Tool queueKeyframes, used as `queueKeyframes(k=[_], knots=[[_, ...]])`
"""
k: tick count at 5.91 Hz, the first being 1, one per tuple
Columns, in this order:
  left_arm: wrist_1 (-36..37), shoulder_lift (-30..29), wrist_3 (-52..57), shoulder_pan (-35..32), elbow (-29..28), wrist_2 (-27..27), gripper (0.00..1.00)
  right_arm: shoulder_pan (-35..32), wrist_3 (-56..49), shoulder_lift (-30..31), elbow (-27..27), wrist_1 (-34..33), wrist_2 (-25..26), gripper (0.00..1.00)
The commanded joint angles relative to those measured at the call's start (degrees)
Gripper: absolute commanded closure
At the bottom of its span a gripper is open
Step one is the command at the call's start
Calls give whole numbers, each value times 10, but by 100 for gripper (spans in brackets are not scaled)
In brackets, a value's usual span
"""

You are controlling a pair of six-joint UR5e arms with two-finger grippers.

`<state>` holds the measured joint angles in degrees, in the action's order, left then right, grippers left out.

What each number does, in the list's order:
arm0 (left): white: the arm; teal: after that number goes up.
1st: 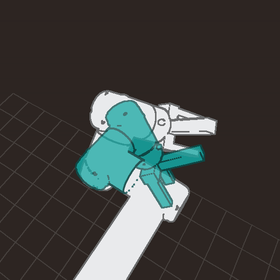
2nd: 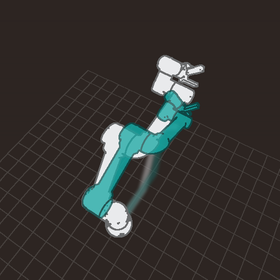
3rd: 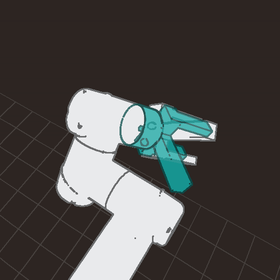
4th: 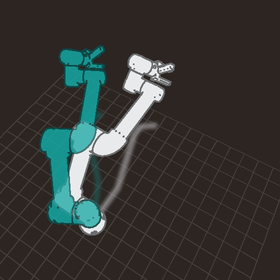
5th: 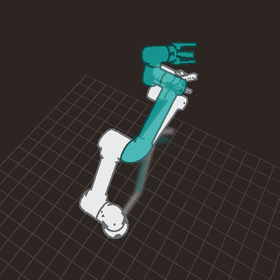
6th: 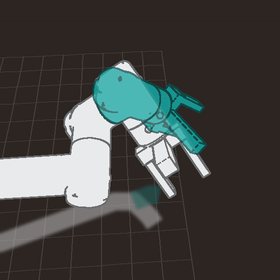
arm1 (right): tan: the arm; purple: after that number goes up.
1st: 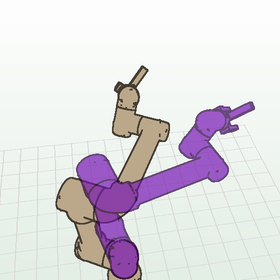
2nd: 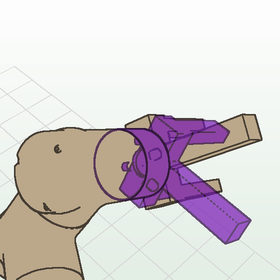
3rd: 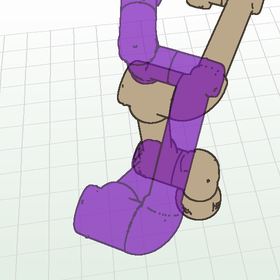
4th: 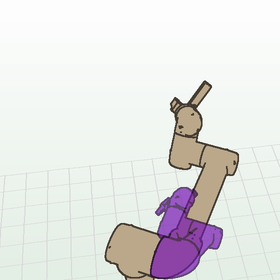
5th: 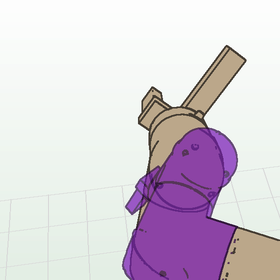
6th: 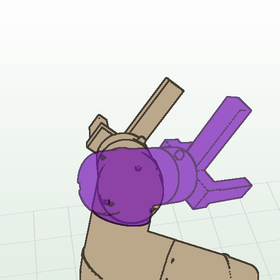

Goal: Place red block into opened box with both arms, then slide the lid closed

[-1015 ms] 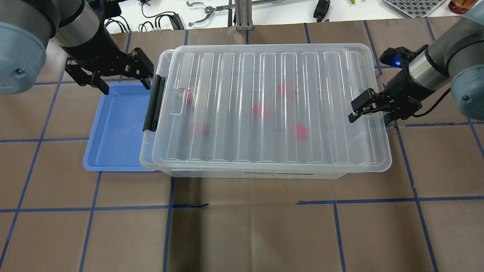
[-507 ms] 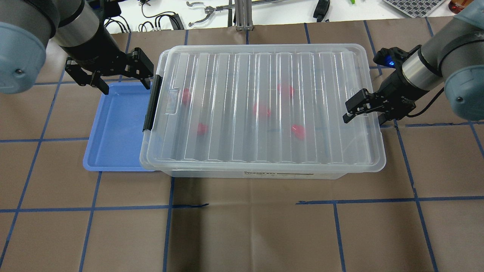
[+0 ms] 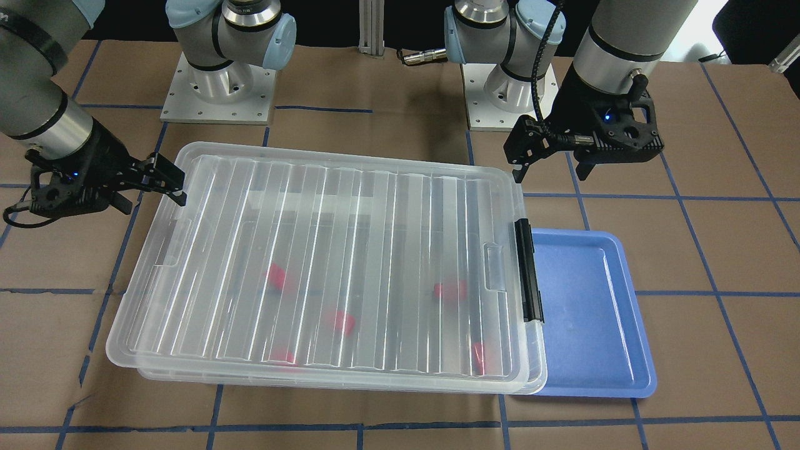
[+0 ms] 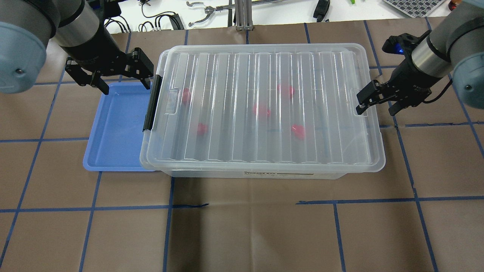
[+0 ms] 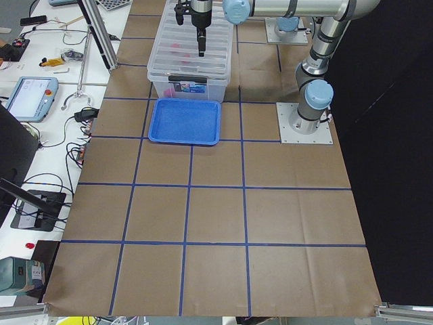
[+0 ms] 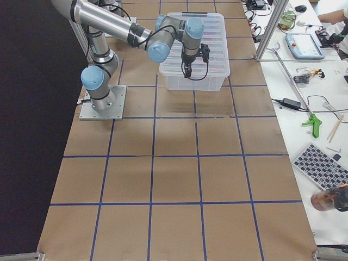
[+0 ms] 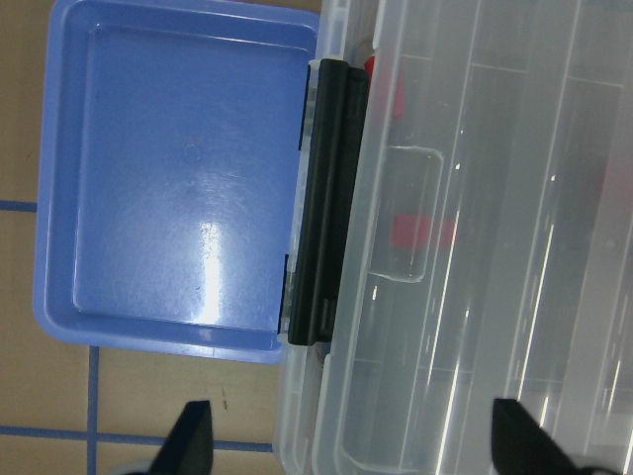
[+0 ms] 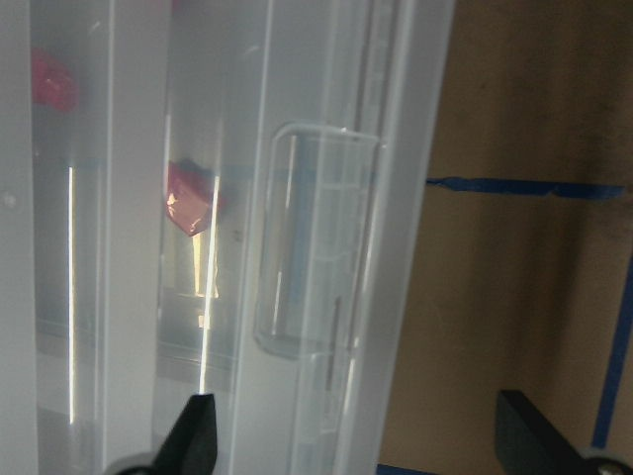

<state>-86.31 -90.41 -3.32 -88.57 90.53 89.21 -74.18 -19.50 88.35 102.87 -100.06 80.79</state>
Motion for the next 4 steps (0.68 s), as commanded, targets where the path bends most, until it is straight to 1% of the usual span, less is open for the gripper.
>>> queueKeyframes(k=[1, 2, 3, 4], knots=[[0, 1, 0, 0, 0, 0, 1, -2, 5, 4, -56, 14, 62, 0], [0, 1, 0, 0, 0, 0, 1, -3, 15, 9, -81, 54, 64, 0], [0, 1, 1, 1, 0, 0, 1, -5, 18, 9, -103, 77, 82, 0], [0, 1, 1, 1, 0, 0, 1, -27, 57, 9, -146, 140, 103, 0]])
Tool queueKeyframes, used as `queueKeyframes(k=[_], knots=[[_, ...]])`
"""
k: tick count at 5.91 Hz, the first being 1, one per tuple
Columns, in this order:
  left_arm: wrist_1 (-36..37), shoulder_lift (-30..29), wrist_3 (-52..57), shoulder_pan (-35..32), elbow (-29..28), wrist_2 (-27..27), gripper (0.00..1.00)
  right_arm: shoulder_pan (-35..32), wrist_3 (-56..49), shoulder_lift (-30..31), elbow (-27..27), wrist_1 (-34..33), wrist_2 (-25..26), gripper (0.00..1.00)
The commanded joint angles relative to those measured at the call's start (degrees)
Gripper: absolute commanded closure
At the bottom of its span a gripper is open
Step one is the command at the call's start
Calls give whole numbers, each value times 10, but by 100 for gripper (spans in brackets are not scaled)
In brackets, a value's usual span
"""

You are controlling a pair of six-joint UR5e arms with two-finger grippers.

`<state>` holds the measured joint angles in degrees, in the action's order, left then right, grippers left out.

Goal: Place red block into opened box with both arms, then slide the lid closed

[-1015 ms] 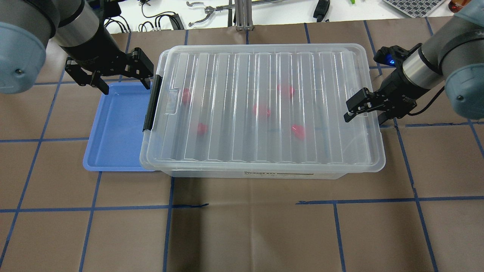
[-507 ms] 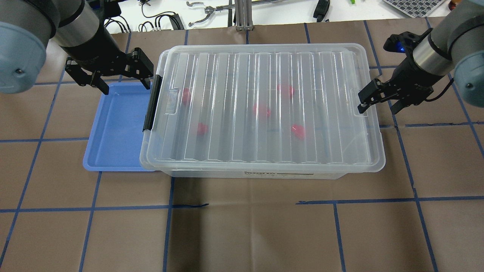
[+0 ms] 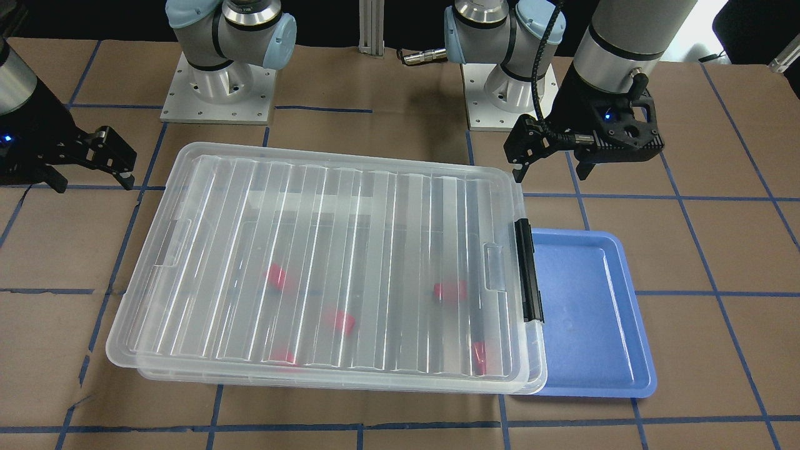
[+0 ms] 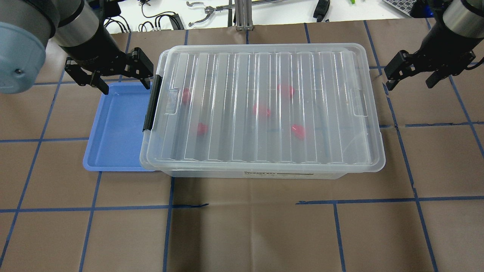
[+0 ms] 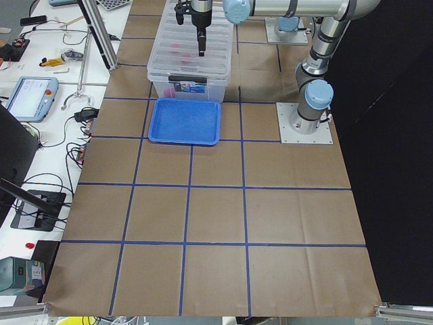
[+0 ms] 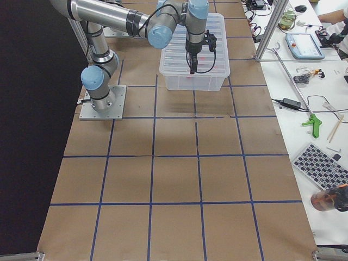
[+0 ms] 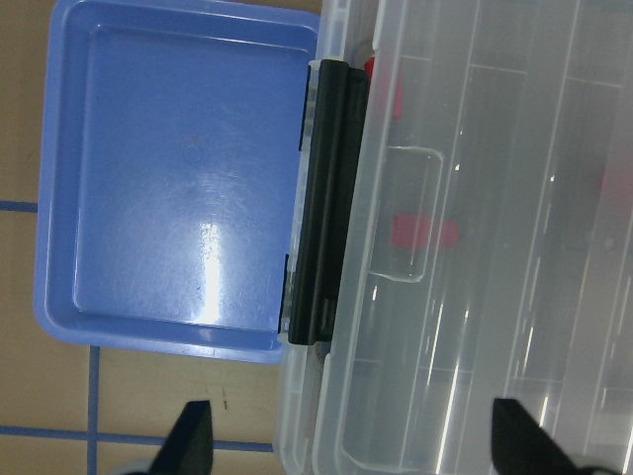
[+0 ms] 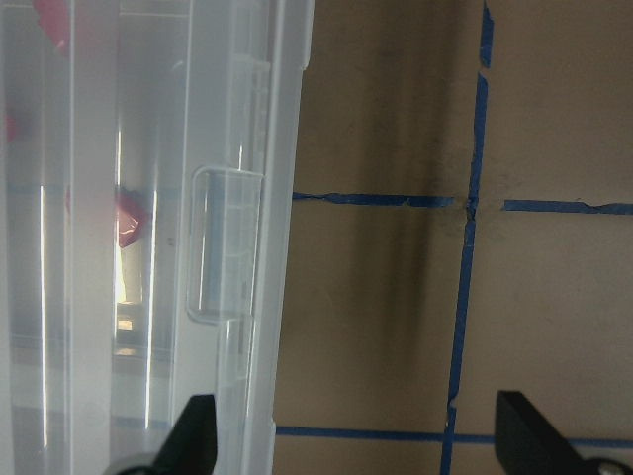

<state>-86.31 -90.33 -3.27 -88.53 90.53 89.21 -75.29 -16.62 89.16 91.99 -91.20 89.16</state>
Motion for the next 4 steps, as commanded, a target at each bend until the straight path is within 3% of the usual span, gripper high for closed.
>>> queueKeyframes(k=[1, 2, 4], knots=[[0, 0, 0, 0, 0, 0, 1, -62, 92, -2, -57, 71, 30, 0], [0, 1, 0, 0, 0, 0, 1, -116, 150, -1, -59, 69, 31, 0], [0, 0, 0, 1, 0, 0, 1, -144, 176, 0, -59, 69, 22, 0]])
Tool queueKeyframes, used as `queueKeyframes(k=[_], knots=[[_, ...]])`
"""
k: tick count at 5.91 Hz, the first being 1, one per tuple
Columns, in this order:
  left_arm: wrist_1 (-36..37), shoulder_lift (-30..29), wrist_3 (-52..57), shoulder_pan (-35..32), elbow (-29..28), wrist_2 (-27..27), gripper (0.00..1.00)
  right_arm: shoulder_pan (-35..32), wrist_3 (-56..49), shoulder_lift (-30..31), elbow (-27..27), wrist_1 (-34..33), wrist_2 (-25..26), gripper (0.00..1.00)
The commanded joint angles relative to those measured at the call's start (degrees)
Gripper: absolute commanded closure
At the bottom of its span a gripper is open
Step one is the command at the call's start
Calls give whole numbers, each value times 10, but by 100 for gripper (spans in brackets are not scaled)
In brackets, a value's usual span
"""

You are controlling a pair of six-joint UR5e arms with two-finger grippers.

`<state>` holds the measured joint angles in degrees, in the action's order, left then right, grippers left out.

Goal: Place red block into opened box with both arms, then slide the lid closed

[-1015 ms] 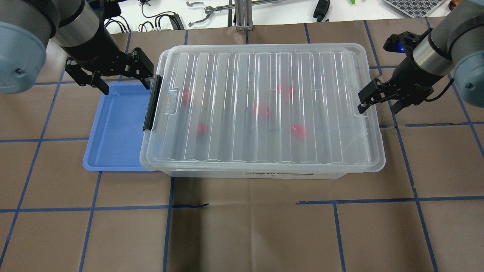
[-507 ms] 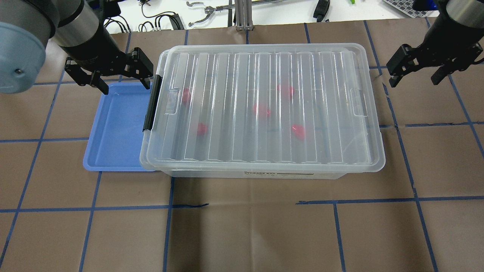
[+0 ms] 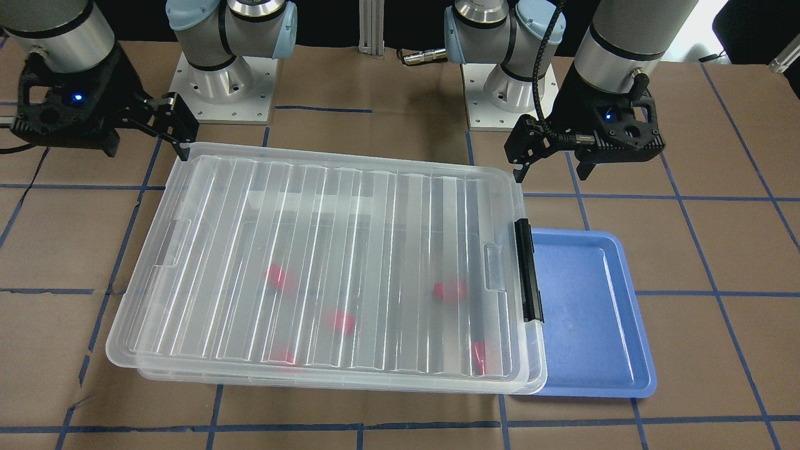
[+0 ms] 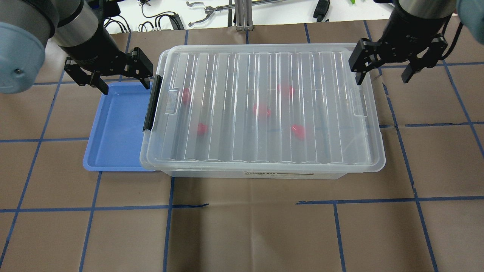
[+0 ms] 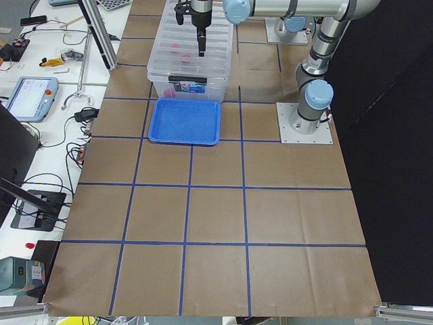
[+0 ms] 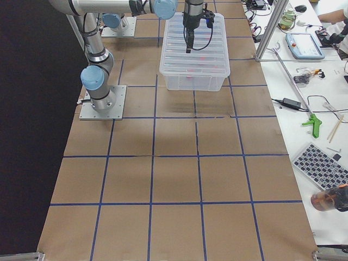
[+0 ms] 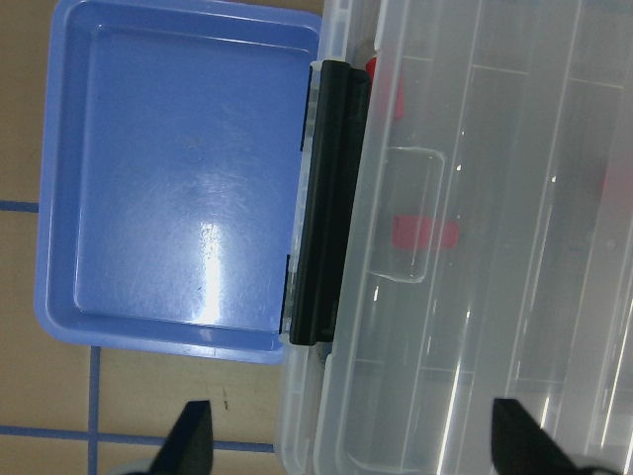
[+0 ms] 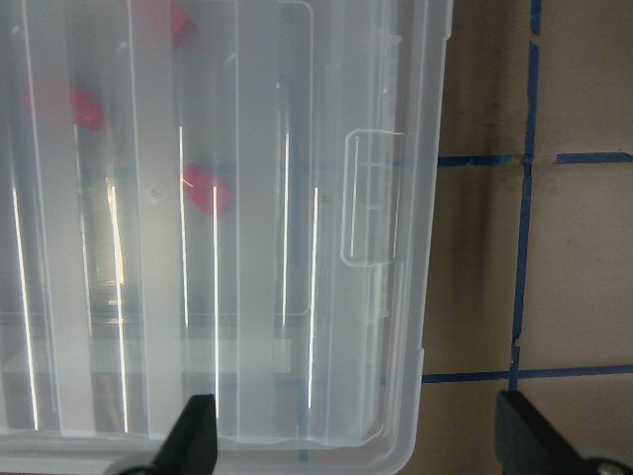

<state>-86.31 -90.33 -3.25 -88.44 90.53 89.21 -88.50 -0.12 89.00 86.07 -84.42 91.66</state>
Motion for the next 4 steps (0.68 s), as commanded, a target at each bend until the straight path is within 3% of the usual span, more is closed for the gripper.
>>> queueKeyframes(k=[1, 2, 4], knots=[[0, 0, 0, 0, 0, 0, 1, -12, 7, 3, 0, 1, -10, 0], [0, -1, 0, 0, 0, 0, 1, -12, 11, 11, 2, -1, -34, 0], [0, 0, 0, 0, 0, 0, 1, -12, 11, 11, 3, -3, -33, 0]])
